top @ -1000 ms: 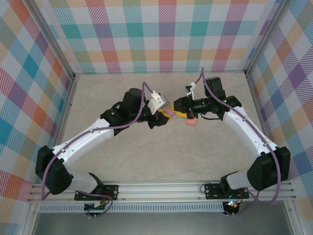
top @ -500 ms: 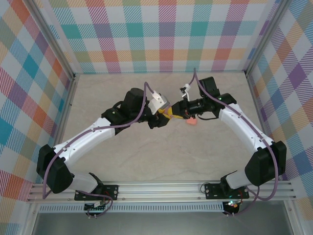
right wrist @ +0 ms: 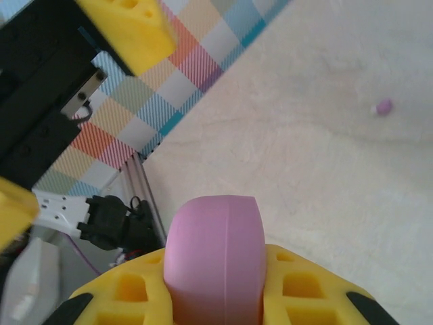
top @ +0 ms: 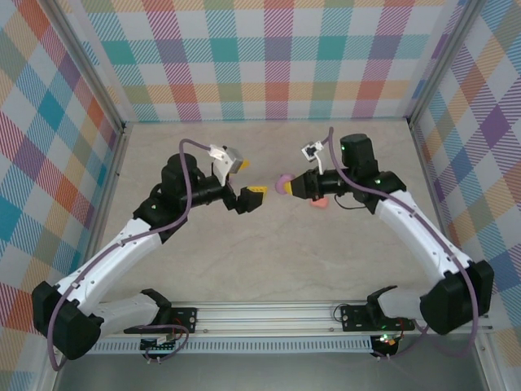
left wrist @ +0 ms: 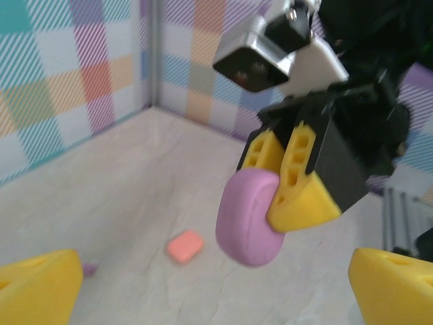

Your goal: Insert the wireless bluetooth earbuds into the charging case

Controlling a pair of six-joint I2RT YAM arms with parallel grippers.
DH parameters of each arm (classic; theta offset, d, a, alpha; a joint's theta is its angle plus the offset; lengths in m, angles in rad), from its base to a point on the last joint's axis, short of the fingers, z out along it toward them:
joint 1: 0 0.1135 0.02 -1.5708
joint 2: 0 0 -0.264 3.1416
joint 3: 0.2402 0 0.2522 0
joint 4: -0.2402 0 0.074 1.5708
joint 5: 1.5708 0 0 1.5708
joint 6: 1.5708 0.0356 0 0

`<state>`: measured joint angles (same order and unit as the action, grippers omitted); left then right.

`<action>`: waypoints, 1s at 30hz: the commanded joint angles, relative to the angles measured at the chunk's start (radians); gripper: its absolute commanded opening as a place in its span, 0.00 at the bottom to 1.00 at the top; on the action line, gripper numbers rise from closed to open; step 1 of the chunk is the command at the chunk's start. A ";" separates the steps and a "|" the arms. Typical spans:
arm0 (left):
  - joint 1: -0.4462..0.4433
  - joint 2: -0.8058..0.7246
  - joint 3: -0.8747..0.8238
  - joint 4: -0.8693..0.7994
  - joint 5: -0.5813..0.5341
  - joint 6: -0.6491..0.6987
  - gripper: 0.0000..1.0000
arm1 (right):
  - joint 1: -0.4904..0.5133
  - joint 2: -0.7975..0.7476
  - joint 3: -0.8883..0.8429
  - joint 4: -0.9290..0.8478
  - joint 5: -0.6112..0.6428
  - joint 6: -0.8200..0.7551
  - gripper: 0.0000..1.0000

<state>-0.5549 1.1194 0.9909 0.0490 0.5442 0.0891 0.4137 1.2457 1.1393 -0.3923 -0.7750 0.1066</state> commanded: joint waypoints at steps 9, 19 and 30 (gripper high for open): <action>0.059 0.137 -0.005 0.252 0.379 -0.028 0.95 | 0.004 -0.056 -0.018 0.151 -0.176 -0.426 0.05; 0.011 0.196 0.032 0.230 0.421 0.042 0.84 | 0.004 -0.018 0.020 0.125 -0.254 -0.476 0.05; -0.018 0.263 0.109 0.142 0.463 0.083 0.61 | 0.005 -0.035 0.022 0.116 -0.218 -0.474 0.05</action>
<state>-0.5694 1.3792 1.0744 0.2333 0.9691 0.1307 0.4137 1.2377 1.1526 -0.2790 -0.9768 -0.3248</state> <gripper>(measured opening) 0.631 0.232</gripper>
